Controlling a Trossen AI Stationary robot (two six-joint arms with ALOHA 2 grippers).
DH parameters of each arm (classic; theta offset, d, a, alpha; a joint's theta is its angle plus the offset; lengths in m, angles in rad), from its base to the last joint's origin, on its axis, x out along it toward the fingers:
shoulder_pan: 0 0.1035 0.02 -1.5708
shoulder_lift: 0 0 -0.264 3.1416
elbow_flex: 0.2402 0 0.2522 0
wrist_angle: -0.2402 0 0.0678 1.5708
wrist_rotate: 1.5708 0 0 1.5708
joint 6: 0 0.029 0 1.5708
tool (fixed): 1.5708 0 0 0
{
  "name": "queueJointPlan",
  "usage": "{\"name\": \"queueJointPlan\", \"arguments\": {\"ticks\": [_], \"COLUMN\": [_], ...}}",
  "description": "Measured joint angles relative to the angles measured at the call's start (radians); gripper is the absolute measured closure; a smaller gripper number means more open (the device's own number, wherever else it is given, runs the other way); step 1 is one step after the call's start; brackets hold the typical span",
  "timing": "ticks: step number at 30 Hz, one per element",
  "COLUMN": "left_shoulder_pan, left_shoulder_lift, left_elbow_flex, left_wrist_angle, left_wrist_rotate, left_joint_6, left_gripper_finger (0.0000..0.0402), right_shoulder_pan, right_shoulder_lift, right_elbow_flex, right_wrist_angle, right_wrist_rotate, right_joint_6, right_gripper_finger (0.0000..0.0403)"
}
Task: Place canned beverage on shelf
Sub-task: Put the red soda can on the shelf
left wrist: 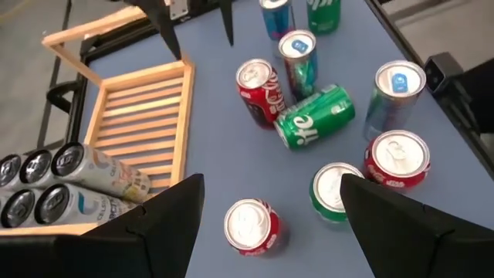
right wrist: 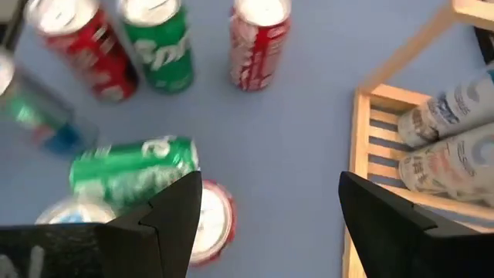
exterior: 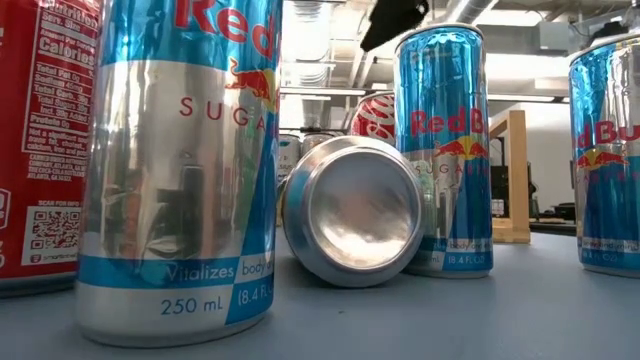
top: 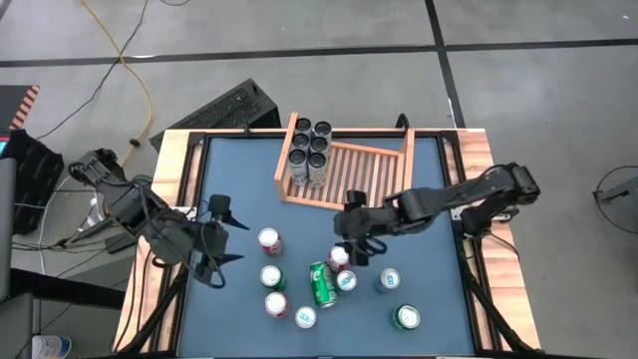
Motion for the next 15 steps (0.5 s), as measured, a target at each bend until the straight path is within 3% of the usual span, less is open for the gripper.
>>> {"name": "queueJointPlan", "arguments": {"ticks": [9, 15], "left_shoulder_pan": [-0.027, -0.026], "left_shoulder_lift": [-0.002, -0.001], "left_elbow_flex": [0.0, 0.0], "left_wrist_angle": [-0.022, -0.047], "left_wrist_rotate": [-0.011, -0.028], "left_joint_6": [-0.026, -0.04], "left_gripper_finger": [0.0111, 0.0111], "right_shoulder_pan": [0.018, 0.029], "right_shoulder_lift": [0.191, 0.326], "right_elbow_flex": [0.212, 0.372], "right_wrist_angle": [-0.236, -0.453], "right_wrist_rotate": [0.0, 0.003], "right_joint_6": [0.049, 0.214], "right_gripper_finger": [0.0112, 0.0112]}}
